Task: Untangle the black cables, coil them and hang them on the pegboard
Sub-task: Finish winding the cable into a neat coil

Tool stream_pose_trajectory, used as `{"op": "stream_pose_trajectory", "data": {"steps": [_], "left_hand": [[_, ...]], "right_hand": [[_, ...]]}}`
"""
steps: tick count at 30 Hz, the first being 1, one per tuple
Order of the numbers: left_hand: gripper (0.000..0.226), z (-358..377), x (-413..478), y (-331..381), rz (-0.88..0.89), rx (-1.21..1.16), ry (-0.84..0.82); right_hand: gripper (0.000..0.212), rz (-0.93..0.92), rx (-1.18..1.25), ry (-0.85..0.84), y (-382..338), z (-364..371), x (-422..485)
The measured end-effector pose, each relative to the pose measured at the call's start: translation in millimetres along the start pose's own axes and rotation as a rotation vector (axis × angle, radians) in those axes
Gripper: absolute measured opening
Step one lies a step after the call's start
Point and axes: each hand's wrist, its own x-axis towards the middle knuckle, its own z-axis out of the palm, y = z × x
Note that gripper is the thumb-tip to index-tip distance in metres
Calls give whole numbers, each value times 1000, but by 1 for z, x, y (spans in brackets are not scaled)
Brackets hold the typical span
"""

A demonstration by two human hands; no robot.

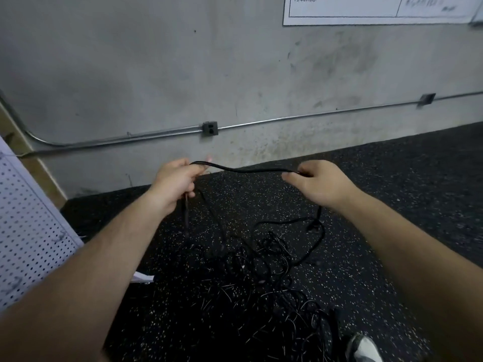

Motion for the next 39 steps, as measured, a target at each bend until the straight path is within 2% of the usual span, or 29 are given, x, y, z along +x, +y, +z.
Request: {"op": "stream_pose_trajectory", "data": {"steps": [2,3,6,7,9,11,13,14,15,17,19,20,24,26,29,33,37,39], "left_hand": [[22,-8,9,-9,55,161,91],[20,-10,13,-13,49,130,103],[25,-5,18,-17,-9,107,30],[33,0,17,-16,-42,190,-16],[55,11,8,-13,-117,421,-124],[76,18,-1,-15,-217,584,-228],[91,20,-6,-19,-331,717,-261],[94,20,-7,-21,-350,790,-252],[91,20,-6,-22,-325,854,-245],[72,22,-4,-24,-178,890,-259],[38,29,-6,-27,-35,790,-304],[27,34,-9,-26,9,727,-334],[18,57,-26,-13,189,715,-308],[15,66,-37,-7,192,585,-345],[25,77,-49,-7,53,246,-472],[13,86,-47,-13,127,233,-309],[26,89,-48,-7,155,140,-198],[31,90,-48,-4,152,112,-217]], "right_hand": [[50,63,-97,-17,13,-4,7],[51,113,-76,-21,19,-5,11],[54,293,283,-95,32,-4,18],[51,314,416,-115,33,-1,20],[57,292,515,-97,28,3,23],[68,243,338,-28,16,4,20],[75,199,6,74,8,0,15],[72,186,-72,90,7,-2,13],[64,189,-40,56,8,-3,12],[37,276,324,-104,12,-3,13],[18,331,699,-235,11,-1,14],[15,327,823,-266,8,-1,14],[21,172,1065,-304,-12,1,7],[21,89,1098,-284,-19,3,5],[24,-3,1060,-232,-24,5,2],[30,-42,909,-216,-24,7,-3],[33,55,1105,-199,-33,14,-1],[28,45,1117,-204,-39,18,-3]]}}
